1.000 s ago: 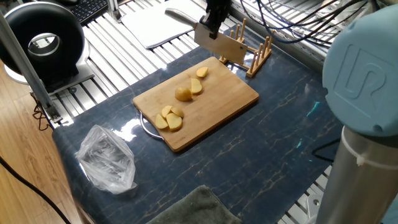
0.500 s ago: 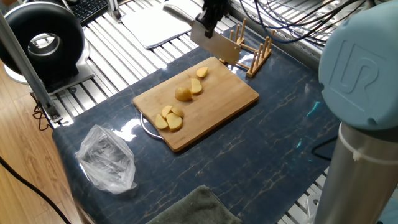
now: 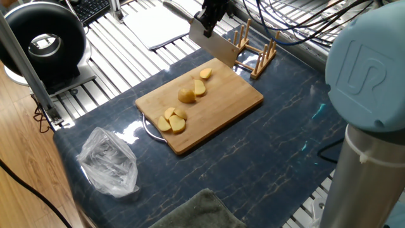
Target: Chop the potatoes
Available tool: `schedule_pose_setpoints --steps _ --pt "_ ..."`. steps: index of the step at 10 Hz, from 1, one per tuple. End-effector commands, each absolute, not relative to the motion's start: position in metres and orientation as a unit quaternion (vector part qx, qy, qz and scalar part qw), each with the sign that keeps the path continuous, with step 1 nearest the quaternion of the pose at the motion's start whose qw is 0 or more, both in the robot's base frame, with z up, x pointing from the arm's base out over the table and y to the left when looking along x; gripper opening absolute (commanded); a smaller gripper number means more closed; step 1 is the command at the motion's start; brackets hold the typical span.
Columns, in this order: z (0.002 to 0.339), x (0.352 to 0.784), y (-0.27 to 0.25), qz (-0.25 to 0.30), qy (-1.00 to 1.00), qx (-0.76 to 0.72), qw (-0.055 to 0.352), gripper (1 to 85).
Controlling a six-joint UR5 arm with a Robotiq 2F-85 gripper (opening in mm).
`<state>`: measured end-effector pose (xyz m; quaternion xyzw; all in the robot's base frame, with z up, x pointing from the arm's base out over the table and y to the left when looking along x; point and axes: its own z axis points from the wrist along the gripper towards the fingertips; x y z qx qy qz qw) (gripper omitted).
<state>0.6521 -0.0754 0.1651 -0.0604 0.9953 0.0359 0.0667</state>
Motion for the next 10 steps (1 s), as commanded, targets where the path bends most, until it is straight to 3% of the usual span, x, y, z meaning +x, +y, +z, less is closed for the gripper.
schedule_pose_setpoints --steps 1,7,10 --pt "0.167 0.654 -0.074 0.028 0.995 -0.063 0.066 1.0" --pt "0.189 0.669 0.028 -0.002 0.998 -0.054 0.025 1.0" --pt "0.182 0.665 0.061 0.004 0.997 -0.077 0.03 1.0"
